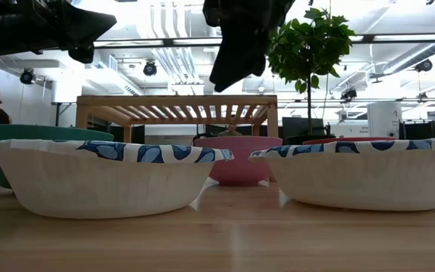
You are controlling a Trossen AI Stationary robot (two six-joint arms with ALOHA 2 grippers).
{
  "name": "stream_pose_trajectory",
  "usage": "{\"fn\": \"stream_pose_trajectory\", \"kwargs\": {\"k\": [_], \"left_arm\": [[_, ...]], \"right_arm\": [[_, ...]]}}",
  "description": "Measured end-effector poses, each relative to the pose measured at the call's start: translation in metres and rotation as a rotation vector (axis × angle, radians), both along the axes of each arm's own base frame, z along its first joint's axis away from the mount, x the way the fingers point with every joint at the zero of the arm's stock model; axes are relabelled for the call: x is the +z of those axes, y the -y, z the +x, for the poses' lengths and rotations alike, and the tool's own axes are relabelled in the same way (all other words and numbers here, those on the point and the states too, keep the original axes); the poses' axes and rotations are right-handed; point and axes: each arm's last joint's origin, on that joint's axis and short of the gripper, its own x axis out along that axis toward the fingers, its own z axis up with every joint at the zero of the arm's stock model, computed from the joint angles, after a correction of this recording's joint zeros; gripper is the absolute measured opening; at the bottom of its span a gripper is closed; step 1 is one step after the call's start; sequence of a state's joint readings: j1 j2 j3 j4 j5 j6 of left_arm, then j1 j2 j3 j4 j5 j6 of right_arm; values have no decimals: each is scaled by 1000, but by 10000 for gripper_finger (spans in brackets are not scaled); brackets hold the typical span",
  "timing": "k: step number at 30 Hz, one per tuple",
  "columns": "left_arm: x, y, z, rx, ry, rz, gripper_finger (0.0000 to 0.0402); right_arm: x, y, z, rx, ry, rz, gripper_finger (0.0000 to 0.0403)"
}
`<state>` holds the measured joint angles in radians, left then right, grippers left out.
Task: Place and stack bowls onto a shelf
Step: Put the pink bowl on the shelf
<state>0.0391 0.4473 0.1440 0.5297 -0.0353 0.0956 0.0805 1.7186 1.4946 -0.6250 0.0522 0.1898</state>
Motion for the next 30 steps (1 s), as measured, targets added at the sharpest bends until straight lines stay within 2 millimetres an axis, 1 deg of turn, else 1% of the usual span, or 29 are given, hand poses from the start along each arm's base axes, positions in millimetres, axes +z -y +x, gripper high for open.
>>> {"fn": "stream_pose_trajectory", "kwargs": {"k": [6,11,13,15,18,24,27,30], "left_arm": [[0,0,0,0,-1,0,0],[0,0,0,1,-3,0,0],[0,0,0,1,-3,0,0],[-1,0,1,3,-5,-1,0],[-1,0,1,5,-5,-1,0],[-1,0,1,6,-9,-1,0],[-1,0,1,6,-9,-1,0],[-1,0,1,7,-11,-1,0]], "right_arm": [[-12,-10,3,23,-32,-2,175],[-24,-14,10,11,-48,10,175],[-26,-16,15,13,-48,11,175],[-24,-17,19,16,-38,12,175],[-14,-18,24,23,-31,8,175],[2,-17,27,9,-68,-37,175],[5,-18,28,2,-96,-53,175],[-6,-21,30,1,-142,-61,175]]}}
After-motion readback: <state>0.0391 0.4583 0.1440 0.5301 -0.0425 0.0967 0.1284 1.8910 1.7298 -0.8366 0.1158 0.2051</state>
